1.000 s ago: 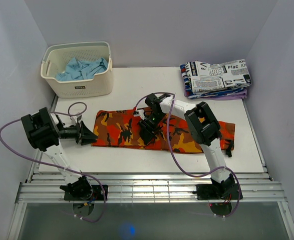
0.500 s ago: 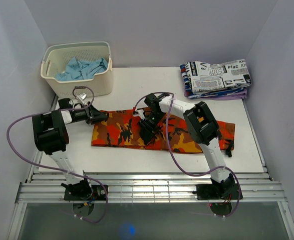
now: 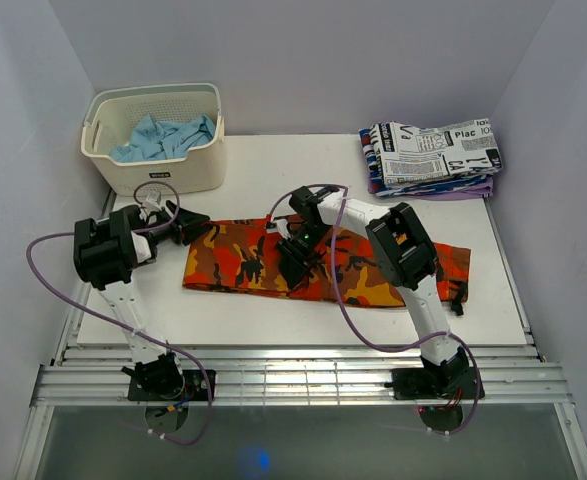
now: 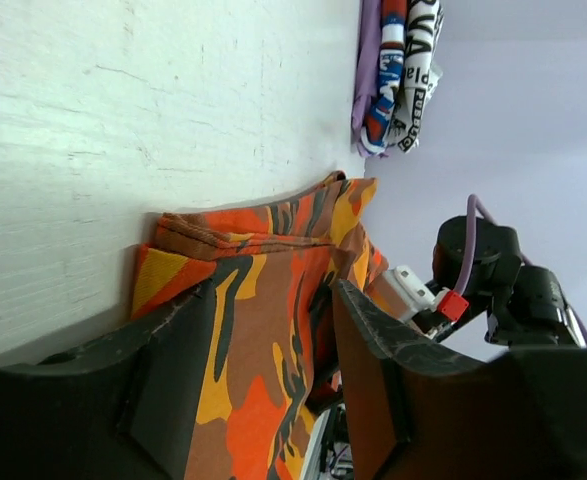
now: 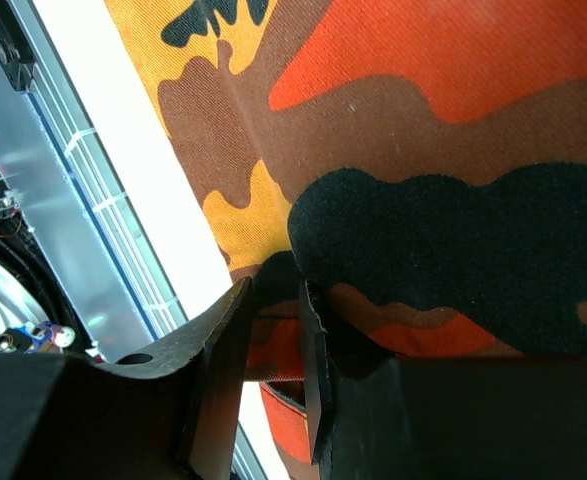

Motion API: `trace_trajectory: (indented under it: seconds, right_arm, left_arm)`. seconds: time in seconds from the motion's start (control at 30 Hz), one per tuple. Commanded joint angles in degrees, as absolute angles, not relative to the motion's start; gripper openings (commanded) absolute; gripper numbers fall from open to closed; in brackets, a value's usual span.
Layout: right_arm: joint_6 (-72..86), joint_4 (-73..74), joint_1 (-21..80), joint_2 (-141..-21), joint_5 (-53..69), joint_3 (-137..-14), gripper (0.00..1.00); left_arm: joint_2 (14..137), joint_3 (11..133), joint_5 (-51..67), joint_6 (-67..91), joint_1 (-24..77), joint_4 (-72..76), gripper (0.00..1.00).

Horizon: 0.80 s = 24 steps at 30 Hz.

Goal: Fold and stack the trousers
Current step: Fold the trousers

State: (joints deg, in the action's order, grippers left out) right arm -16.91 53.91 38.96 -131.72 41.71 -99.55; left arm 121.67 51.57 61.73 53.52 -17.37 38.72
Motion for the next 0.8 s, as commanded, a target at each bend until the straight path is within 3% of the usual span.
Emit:
trace_trajectory:
  seconds: [0.0, 0.13, 0.27, 0.37, 0.67, 0.77]
  right_arm:
    - [-21.7, 51.7, 38.5, -136.2, 27.5, -96.0, 0.33]
    - [-21.7, 51.8, 38.5, -135.8, 27.4, -97.1, 0.33]
    - [-21.1, 51.2, 38.8, -136.2, 28.1, -98.3, 0.34]
    - [-20.4, 50.6, 38.9, -137.0, 28.0, -98.6, 0.34]
    - [-19.5, 48.6, 38.9, -135.7, 28.6, -97.6, 0.34]
    - [-19.7, 48.3, 38.8, -135.4, 28.9, -97.6, 0.35]
  left_arm:
    - [122.6, 50.0, 54.9, 57.7, -19.1, 47.5, 0.63]
    - [116.3, 50.4, 56.6, 51.4, -23.9, 40.5, 0.65]
    - [108.9, 61.1, 51.8, 15.4, -25.3, -5.5, 0.64]
    - [109.6, 64.6, 48.5, 4.3, -25.4, -22.5, 0.56]
    - [110.6, 59.5, 46.4, -10.8, -23.1, -37.5, 0.51]
    - [109.4, 57.5, 48.4, -11.4, -22.2, -37.5, 0.57]
